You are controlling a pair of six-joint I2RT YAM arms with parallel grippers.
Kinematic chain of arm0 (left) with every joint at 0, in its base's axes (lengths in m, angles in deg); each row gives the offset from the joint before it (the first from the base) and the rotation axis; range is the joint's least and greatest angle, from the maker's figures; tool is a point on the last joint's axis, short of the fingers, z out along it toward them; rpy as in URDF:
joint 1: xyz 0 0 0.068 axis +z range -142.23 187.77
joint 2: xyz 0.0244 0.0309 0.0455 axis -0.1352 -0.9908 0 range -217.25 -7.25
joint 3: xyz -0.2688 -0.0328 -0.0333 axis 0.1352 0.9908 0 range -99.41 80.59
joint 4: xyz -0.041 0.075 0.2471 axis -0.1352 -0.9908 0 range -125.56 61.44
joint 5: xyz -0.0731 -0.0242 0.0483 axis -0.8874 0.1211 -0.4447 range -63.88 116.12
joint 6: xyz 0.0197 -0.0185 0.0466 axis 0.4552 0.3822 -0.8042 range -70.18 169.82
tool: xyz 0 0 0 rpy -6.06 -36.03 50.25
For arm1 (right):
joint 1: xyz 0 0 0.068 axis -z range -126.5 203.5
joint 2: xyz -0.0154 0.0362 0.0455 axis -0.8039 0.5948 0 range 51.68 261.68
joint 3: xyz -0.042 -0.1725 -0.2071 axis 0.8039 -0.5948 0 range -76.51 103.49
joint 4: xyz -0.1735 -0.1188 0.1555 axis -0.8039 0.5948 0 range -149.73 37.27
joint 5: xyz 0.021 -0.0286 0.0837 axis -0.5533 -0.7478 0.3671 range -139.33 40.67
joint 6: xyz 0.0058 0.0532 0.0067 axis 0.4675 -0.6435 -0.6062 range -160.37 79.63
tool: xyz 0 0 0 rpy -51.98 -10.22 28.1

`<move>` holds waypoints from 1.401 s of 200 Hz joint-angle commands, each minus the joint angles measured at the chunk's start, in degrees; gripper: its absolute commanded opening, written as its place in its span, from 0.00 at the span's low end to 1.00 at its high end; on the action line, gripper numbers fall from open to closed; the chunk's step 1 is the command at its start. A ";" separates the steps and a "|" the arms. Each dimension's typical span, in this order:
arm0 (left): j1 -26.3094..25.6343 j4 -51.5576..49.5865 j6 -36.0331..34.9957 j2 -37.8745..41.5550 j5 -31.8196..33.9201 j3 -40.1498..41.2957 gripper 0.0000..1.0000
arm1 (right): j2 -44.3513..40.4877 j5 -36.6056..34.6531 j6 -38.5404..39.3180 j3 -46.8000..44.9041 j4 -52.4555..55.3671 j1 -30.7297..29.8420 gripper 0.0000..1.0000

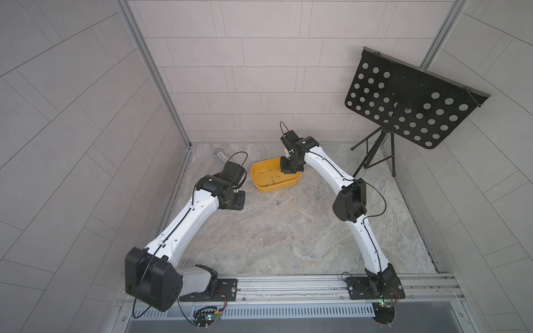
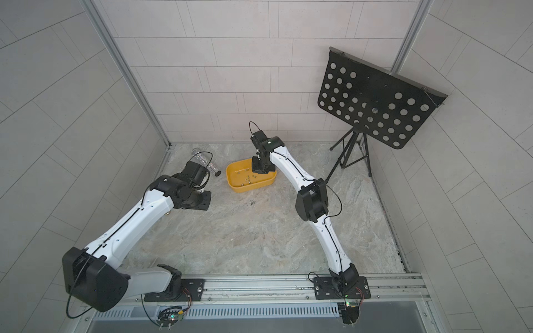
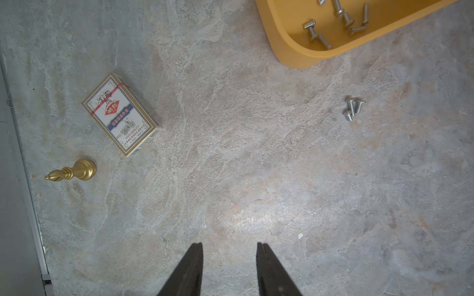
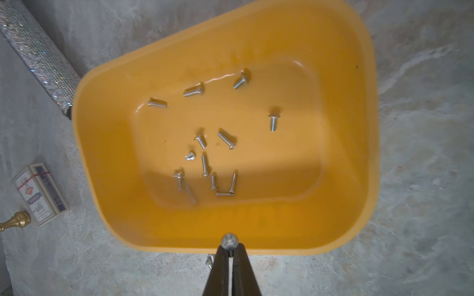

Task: Put the screws on the desktop into the storage box
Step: Place the screw in the storage box, then adjust the storage box at the center of the board.

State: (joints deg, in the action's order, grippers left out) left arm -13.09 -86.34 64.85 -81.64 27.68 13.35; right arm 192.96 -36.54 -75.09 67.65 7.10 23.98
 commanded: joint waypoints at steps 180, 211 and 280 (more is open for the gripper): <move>0.38 -0.37 0.78 1.59 1.29 2.26 0.41 | 4.72 1.79 -0.20 3.24 -1.01 -0.21 0.21; 0.34 -0.35 0.88 1.63 1.21 2.37 0.41 | 3.79 0.42 1.00 3.15 -0.08 -0.19 0.29; 0.37 -0.49 1.06 2.20 1.10 2.99 0.41 | -0.36 -4.03 2.83 -4.30 0.69 2.08 0.30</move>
State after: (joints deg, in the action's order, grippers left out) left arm -13.07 -86.04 65.48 -80.74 27.90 15.18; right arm 196.10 -37.89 -73.56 65.99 5.35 24.64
